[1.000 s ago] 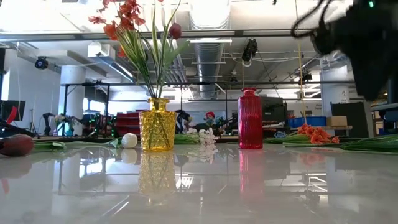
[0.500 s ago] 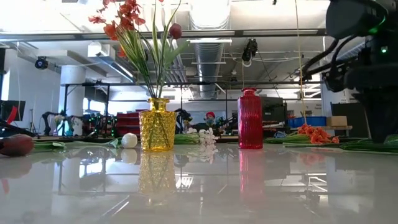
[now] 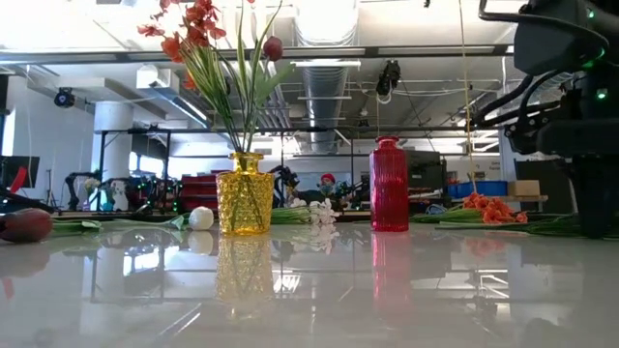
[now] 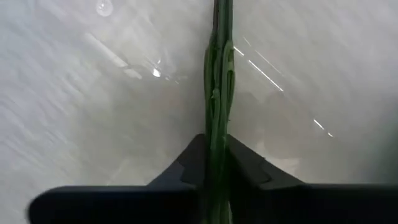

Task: Sort flowers into vase by color
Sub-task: Put the left white flowers into the red flower vase

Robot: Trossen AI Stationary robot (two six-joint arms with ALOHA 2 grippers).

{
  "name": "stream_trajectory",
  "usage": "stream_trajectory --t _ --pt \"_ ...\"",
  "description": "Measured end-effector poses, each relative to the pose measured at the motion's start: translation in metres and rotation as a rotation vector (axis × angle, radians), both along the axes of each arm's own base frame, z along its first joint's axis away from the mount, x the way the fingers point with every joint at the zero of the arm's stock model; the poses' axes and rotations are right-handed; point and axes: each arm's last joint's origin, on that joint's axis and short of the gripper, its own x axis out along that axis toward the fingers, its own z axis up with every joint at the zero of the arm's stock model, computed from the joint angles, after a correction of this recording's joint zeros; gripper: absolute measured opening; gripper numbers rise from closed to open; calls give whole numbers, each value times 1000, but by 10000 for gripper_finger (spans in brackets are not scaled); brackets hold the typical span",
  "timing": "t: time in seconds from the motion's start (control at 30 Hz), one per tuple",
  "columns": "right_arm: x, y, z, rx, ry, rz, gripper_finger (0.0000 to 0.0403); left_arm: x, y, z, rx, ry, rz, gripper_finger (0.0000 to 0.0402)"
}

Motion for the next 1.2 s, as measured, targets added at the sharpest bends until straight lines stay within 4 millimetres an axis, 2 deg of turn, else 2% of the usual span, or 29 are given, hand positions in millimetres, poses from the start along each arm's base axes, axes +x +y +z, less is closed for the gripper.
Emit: stream_trajectory --t 0.07,0.2,0.37,0.6,0.7,0.83,1.03,1.2 --pt "3 2 5 16 -17 11 18 9 3 -6 14 11 25 146" --pt "15 10 23 79 -62 62 20 29 5 -17 23 29 32 146" --pt "30 31 55 218 -142 201 19 56 4 -35 66 51 -29 151" --pt "48 56 95 274 -257 288 19 93 20 -49 63 41 -118 182" --pt "62 66 104 276 -271 342 18 103 28 -51 113 31 -126 196" --pt "82 77 109 254 -200 388 18 113 39 -49 150 -4 -144 210" --pt "113 88 120 193 -133 477 18 124 42 -58 117 4 -215 212" --pt "131 91 131 149 -111 532 18 127 40 -70 105 32 -209 204"
